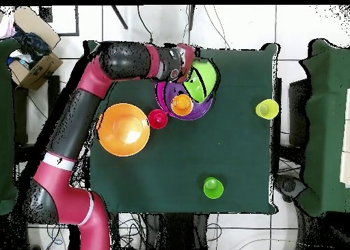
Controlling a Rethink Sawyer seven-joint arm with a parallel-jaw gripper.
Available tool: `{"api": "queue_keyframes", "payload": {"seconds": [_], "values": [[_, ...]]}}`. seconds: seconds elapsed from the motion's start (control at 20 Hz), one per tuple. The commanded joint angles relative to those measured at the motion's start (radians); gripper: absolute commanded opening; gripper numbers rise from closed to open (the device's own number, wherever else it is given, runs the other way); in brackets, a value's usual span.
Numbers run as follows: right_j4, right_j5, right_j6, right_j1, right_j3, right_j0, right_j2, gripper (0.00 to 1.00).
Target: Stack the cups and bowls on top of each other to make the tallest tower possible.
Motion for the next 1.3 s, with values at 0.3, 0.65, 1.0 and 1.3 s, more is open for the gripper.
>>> {"api": "queue_keyframes", "payload": {"seconds": [0.3,0.65,1.0,1.3], "values": [[0.045,0.109,0.291,0.028,0.043,0.012,-0.044,0.0],[0.073,0.196,0.258,0.034,0.059,0.002,-0.065,0.0],[0.119,0.307,0.262,0.051,0.068,-0.017,-0.099,0.0],[0.146,0.361,0.271,0.075,0.083,-0.022,-0.113,0.0]]}}
